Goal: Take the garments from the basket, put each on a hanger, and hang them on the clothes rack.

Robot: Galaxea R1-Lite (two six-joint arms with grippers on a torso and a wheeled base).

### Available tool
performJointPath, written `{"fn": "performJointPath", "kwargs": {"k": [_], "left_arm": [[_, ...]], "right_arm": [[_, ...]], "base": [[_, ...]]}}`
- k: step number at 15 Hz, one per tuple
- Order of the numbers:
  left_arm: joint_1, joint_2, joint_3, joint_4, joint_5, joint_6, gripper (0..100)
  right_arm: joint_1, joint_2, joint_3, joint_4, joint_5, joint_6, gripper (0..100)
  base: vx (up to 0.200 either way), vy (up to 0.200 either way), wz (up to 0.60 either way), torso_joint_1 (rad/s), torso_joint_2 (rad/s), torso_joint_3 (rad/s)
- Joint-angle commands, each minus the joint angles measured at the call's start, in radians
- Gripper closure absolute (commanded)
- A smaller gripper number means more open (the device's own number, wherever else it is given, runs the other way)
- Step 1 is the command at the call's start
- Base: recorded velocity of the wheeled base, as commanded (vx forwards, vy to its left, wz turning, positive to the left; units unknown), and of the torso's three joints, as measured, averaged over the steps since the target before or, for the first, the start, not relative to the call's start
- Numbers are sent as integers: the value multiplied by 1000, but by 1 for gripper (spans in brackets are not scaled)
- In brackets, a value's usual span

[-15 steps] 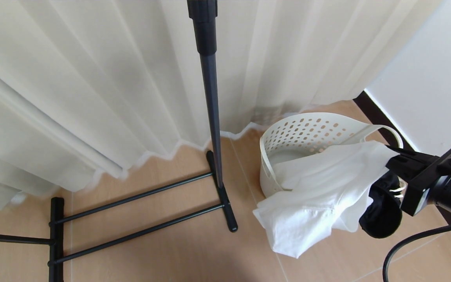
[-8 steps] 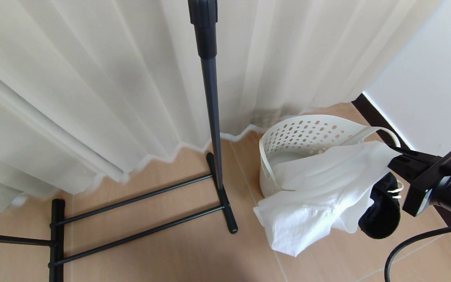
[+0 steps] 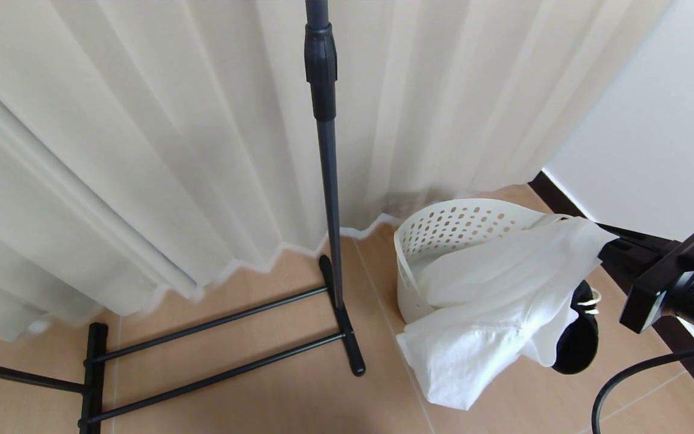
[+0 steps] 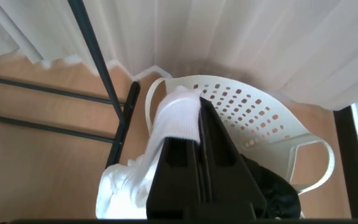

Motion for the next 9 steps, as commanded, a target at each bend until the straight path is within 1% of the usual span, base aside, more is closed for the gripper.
{"fn": "performJointPath", "kwargs": {"k": [1,2,4,9], "left_arm": [[0,1,0,0,0,-1,0],[0,1,0,0,0,-1,0],[0,1,0,0,0,-1,0],[0,1,0,0,0,-1,0]], "right_arm": [[-43,4,-1,-1,17,0,100],[-49,4,0,-1,31,-2,100],[-49,4,2,-1,31,-2,100],[-49,2,4,1,33,-2,100]], "base": [[0,0,0,-2,2,193],[0,0,0,-2,2,207],[0,0,0,0,-215,-27],[0,0,0,13,-402,-175]]}}
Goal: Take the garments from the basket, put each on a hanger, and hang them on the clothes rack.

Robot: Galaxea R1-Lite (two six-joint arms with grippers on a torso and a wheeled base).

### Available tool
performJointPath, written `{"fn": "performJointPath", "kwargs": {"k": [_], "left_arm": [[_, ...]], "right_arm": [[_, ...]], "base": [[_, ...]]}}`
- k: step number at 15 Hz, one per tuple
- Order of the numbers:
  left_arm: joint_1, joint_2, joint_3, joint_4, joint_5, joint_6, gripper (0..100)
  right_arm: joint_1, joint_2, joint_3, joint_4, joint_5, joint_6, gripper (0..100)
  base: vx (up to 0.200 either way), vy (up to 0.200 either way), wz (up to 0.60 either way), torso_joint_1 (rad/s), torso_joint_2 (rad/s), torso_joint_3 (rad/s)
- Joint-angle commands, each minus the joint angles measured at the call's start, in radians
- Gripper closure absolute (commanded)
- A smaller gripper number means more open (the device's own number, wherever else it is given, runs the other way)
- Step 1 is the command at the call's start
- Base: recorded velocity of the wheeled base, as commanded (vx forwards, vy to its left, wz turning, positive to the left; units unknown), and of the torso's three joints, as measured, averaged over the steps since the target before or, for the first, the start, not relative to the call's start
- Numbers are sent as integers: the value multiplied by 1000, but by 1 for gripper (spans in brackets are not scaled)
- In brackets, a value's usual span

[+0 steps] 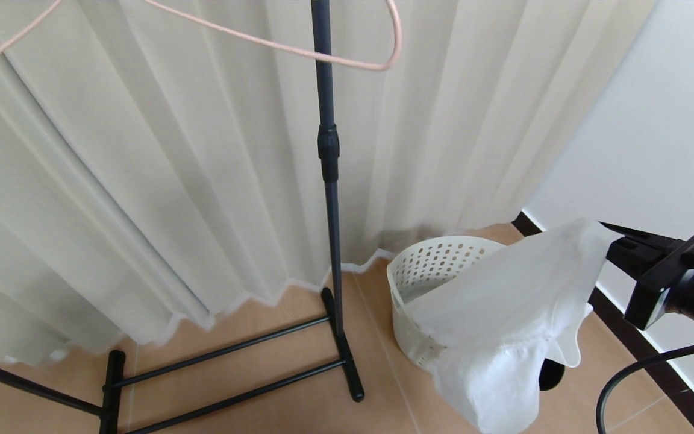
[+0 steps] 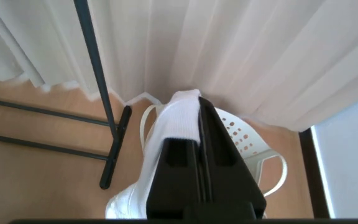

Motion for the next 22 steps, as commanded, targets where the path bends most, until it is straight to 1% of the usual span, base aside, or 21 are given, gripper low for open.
{"fn": "performJointPath", "kwargs": {"k": [1,7,12,22], "left_arm": [[0,1,0,0,1,-1,0],[0,1,0,0,1,-1,0],[0,1,0,0,1,-1,0],[0,1,0,0,1,-1,0]], "right_arm": [[0,2,0,-1,-1,-1,100],[0,3,0,-1,-1,-2,100],[0,2,3,-1,0,-2,100],[0,2,8,-1,0,-2,100]], "base": [[0,0,0,71,-452,-188],[0,0,0,103,-474,-168],[0,0,0,156,-496,-160],[0,0,0,212,-560,-333]]}}
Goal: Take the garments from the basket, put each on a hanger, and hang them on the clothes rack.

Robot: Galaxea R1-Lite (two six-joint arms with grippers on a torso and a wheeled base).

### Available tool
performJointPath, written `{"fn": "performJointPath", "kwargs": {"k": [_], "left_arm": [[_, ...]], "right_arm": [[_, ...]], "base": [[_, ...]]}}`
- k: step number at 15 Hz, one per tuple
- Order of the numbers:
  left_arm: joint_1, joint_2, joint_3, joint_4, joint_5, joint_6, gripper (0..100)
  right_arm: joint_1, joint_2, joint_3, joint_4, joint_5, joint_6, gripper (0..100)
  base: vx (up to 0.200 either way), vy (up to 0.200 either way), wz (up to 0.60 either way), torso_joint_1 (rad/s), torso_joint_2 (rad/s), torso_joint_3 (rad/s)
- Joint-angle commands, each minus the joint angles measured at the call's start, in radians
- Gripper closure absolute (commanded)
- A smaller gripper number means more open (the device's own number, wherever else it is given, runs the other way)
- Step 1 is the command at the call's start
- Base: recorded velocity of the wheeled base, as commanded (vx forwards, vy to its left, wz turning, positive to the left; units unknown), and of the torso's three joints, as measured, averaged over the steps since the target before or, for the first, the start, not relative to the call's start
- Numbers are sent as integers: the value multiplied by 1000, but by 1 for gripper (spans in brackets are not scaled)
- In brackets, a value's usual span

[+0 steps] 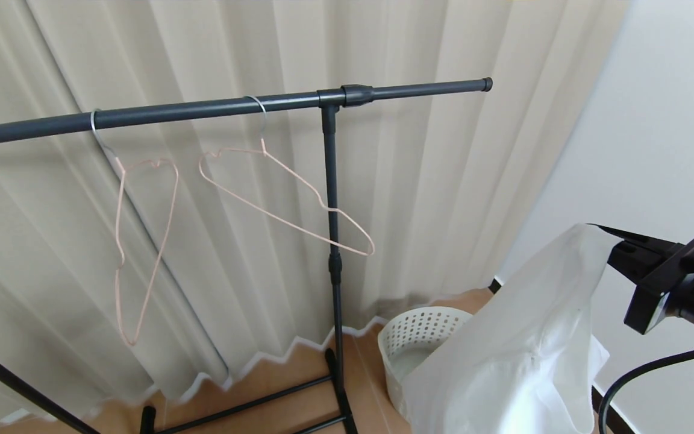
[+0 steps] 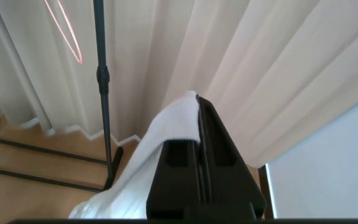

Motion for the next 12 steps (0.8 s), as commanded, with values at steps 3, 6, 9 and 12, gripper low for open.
{"fn": "performJointPath", "kwargs": {"k": [3,6,9,12], "left_arm": [[0,1,0,1,0,0,0],[0,1,0,1,0,0,0],[0,1,0,1,0,0,0],[0,1,0,1,-1,0,0]], "right_arm": [[0,2,1,2,0,0,100],[0,2,3,2,0,0,100],[0,2,3,3,3,0,100],[0,0,3,6,4,-2,100]], "base": [[0,0,0,202,-479,-284],[0,0,0,168,-391,-224],[0,0,0,159,-362,-209],[0,0,0,160,-359,-199]]}}
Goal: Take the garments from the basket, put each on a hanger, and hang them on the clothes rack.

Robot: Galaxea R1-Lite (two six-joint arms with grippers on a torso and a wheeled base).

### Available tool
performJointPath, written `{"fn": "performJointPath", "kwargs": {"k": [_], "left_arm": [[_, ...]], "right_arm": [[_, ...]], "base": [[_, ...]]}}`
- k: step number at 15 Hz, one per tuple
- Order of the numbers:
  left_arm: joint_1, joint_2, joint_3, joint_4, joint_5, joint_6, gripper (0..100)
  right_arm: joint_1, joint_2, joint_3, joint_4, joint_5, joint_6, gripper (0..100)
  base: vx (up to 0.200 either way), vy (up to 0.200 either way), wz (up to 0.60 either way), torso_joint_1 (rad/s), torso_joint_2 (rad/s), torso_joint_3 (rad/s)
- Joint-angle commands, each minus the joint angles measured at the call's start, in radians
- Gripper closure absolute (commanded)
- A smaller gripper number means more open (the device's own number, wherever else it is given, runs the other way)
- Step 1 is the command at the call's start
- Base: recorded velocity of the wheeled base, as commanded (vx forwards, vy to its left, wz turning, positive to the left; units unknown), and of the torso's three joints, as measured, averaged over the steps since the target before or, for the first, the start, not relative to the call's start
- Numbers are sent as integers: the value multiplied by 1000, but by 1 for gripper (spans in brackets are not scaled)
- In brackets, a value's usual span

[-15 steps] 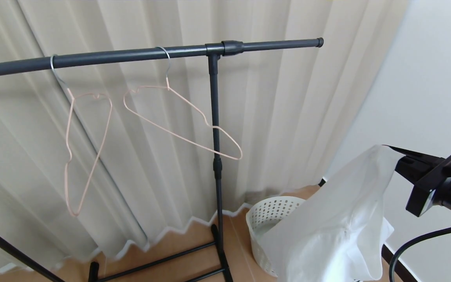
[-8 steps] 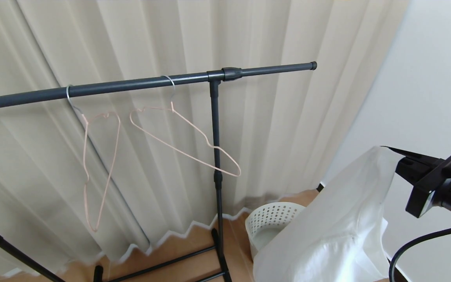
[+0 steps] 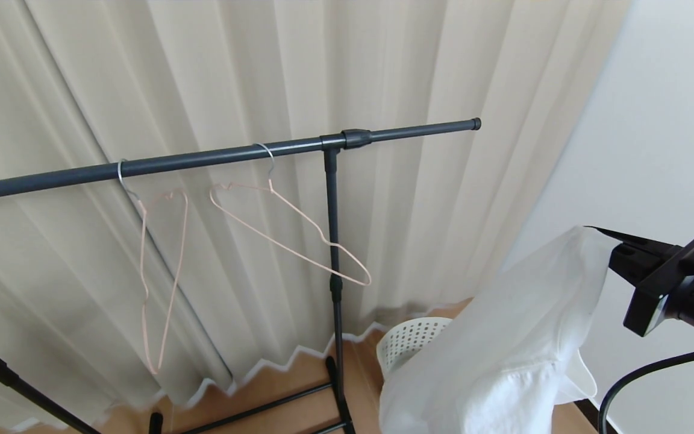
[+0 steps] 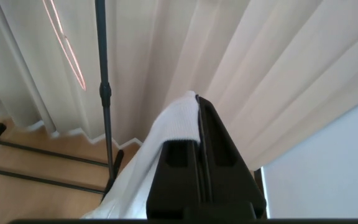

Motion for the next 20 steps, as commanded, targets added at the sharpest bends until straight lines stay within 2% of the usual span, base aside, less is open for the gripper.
{"fn": "performJointPath", "kwargs": {"k": [1,4,8,14,19,20], "left_arm": [[0,1,0,0,1,0,0],[0,1,0,0,1,0,0],[0,1,0,0,1,0,0],[0,1,0,-2,2,1,0],[0,1,0,3,-1,3,0],[0,1,-1,3,-1,3,0]], "right_arm": [[0,0,3,-2,2,-1,100],[0,0,3,-4,2,-2,100],[0,0,9,-5,3,-4,100],[0,-3,18,-7,8,-7,100],[0,-3,18,-7,8,-7,100],[0,-3,18,-7,8,-8,100]], "base": [[0,0,0,159,-359,-193],[0,0,0,160,-356,-191],[0,0,0,14,-32,-12],[0,0,600,6,-1,2],[0,0,0,0,0,0],[-200,0,0,-2,2,2]]}}
